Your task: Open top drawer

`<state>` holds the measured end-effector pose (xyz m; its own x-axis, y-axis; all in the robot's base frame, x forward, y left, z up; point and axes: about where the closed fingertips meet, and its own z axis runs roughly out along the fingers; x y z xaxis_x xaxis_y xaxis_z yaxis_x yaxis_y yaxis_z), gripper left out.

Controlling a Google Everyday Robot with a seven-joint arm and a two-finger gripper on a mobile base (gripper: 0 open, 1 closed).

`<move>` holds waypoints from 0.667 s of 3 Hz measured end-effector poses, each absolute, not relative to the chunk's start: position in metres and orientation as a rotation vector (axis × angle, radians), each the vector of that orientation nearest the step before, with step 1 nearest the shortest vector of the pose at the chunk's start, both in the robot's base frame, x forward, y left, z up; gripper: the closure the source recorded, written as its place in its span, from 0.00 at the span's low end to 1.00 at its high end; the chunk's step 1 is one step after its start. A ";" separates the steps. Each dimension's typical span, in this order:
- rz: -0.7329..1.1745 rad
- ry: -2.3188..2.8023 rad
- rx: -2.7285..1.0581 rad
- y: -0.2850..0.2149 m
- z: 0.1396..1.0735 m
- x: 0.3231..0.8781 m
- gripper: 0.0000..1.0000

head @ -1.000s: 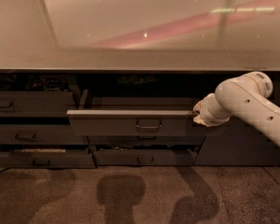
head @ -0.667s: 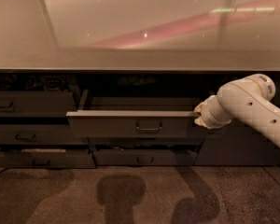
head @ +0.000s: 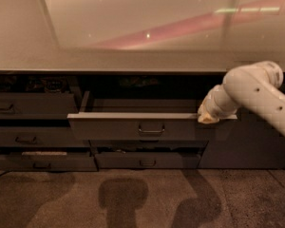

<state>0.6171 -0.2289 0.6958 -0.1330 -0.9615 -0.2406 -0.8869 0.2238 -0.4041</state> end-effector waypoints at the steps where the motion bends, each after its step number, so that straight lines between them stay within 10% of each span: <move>1: -0.251 2.002 -1.632 -0.219 0.769 0.625 1.00; 2: -0.321 1.959 -1.559 -0.222 0.839 0.618 1.00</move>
Offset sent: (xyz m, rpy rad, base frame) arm -0.0114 0.0003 0.2377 0.0513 -0.2910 -0.0769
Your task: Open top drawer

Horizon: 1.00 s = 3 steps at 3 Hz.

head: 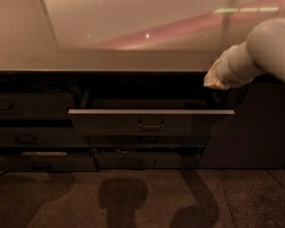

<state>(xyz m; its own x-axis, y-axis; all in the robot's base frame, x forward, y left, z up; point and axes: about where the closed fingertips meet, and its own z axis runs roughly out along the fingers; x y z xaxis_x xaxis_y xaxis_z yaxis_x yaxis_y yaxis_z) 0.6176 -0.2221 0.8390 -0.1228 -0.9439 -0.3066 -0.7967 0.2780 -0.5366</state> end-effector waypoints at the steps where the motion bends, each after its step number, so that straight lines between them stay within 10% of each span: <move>1: -0.359 1.962 -1.506 -0.232 0.873 0.618 1.00; 3: -0.361 1.981 -1.520 -0.232 0.861 0.621 1.00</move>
Offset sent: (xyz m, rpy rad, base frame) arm 0.0006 -0.0092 0.0302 0.0026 -0.0319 -0.0338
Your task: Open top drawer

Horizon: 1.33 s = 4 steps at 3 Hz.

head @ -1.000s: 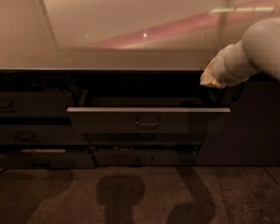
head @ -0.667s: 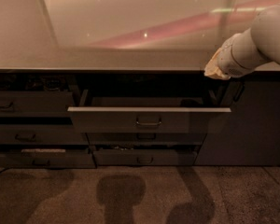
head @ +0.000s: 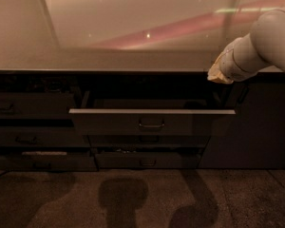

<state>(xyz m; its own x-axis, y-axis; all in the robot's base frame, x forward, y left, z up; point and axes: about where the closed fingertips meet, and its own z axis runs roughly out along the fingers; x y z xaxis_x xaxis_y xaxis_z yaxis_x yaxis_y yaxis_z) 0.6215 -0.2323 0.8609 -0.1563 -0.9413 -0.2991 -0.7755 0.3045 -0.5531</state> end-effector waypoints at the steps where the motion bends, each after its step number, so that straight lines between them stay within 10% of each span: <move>1: -0.355 2.088 -1.568 -0.244 0.807 0.639 1.00; 4: -0.279 2.198 -1.756 -0.244 0.709 0.652 1.00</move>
Offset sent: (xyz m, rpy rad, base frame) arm 0.0420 -0.0216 -0.1428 -0.1431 0.2714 -0.0414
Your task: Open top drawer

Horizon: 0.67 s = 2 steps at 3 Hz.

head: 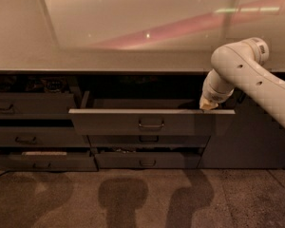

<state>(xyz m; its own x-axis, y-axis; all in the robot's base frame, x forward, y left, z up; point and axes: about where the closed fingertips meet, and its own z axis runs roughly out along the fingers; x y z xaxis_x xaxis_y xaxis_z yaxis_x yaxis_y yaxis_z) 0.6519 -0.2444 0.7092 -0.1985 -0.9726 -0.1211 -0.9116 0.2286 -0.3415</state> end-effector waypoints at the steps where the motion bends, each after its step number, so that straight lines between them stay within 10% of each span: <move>1: -0.248 2.200 -1.801 -0.243 0.693 0.649 1.00; 2: -0.247 2.200 -1.801 -0.243 0.693 0.649 1.00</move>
Offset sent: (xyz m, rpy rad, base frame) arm -0.0022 0.0016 -0.0136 -0.0028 0.0303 0.0207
